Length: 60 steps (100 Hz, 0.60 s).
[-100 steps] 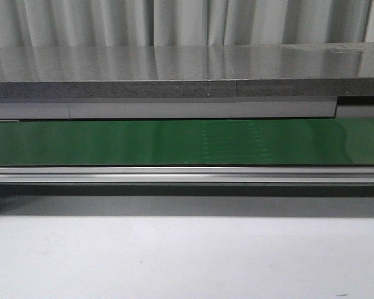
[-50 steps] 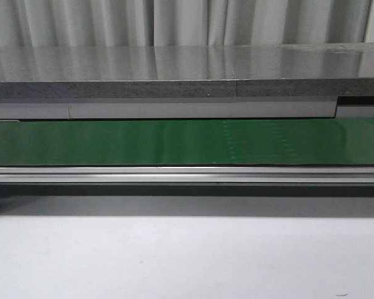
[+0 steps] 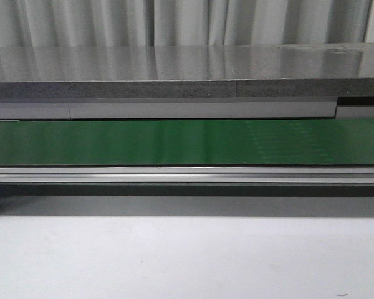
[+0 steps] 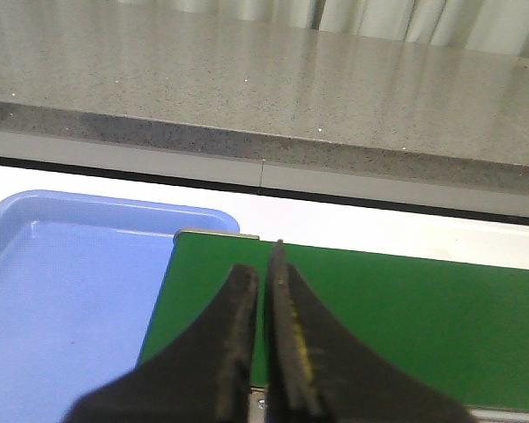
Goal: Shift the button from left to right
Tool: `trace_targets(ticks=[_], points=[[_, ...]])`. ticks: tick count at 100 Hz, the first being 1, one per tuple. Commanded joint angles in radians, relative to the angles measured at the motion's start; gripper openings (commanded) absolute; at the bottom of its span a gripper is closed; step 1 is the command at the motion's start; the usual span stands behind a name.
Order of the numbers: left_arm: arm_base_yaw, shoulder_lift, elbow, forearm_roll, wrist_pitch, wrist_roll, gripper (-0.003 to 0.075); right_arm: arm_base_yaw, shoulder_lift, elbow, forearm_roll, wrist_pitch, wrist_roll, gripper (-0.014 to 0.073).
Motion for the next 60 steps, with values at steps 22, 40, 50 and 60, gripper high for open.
trace_targets(ticks=[22,40,50,60], points=[[-0.045,-0.08,-0.029,0.162,0.052,-0.004,0.0005,0.002,-0.018,-0.001,-0.011,-0.084,0.0,-0.0068],[-0.083,-0.206,0.021,0.238,0.082,-0.004,0.0005,0.002,-0.018,-0.001,-0.011,-0.084,0.0,-0.0068],[-0.085,-0.292,0.09,0.238,0.055,-0.005,0.0005,0.002,-0.018,-0.001,-0.011,-0.084,0.0,-0.0068],[-0.085,-0.371,0.171,0.238,-0.009,-0.032,0.0005,0.002,-0.018,-0.001,-0.011,-0.084,0.0,-0.0068]])
